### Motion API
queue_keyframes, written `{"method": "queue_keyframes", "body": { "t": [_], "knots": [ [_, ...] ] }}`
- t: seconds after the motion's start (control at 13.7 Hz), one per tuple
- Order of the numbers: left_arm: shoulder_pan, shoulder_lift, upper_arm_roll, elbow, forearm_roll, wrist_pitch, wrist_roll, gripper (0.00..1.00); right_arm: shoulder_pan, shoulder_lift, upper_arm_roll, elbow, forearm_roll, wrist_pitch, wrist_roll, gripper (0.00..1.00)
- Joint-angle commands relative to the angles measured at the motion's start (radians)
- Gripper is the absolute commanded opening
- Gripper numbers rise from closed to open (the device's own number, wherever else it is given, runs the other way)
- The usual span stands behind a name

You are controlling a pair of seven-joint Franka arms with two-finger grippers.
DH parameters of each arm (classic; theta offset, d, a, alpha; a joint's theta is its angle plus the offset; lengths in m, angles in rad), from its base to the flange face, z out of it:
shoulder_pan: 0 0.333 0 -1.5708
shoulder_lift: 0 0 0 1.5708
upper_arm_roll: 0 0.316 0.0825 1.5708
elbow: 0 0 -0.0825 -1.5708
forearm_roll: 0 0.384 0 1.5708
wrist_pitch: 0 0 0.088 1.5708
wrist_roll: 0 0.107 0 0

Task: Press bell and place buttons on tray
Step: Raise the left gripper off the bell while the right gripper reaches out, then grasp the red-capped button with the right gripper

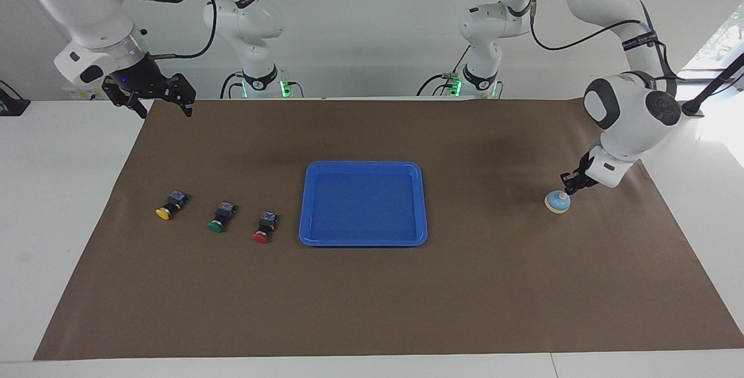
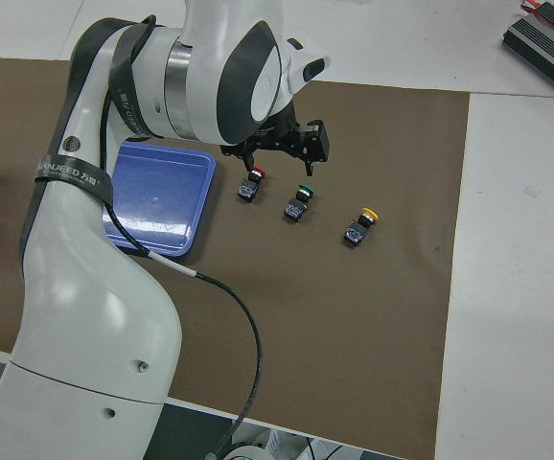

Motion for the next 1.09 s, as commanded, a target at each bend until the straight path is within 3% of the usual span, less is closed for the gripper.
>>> {"method": "queue_keyframes", "body": {
  "t": [0.0,0.22,0.36,0.66,1.02],
  "knots": [
    [-0.014,-0.031,-0.002,0.102,0.010,-0.171,0.002,0.21,-0.009,-0.016,0.009,-0.014,-0.003,-0.013,-0.034,1.00],
    [-0.040,-0.123,-0.002,0.094,0.010,-0.239,-0.001,1.00,-0.008,-0.016,0.011,-0.014,0.000,-0.004,-0.028,1.00],
    [-0.065,-0.180,-0.002,0.093,0.010,-0.305,-0.012,1.00,0.006,-0.022,0.017,-0.024,0.003,0.014,-0.021,1.00],
    [-0.102,-0.261,-0.007,0.096,-0.019,-0.400,-0.013,1.00,0.082,-0.026,0.017,-0.150,0.006,0.200,0.105,1.00],
    [-0.108,-0.241,-0.007,0.134,-0.022,-0.369,-0.043,1.00,0.190,0.217,0.015,-0.155,0.000,0.460,0.297,1.00]
  ]
}}
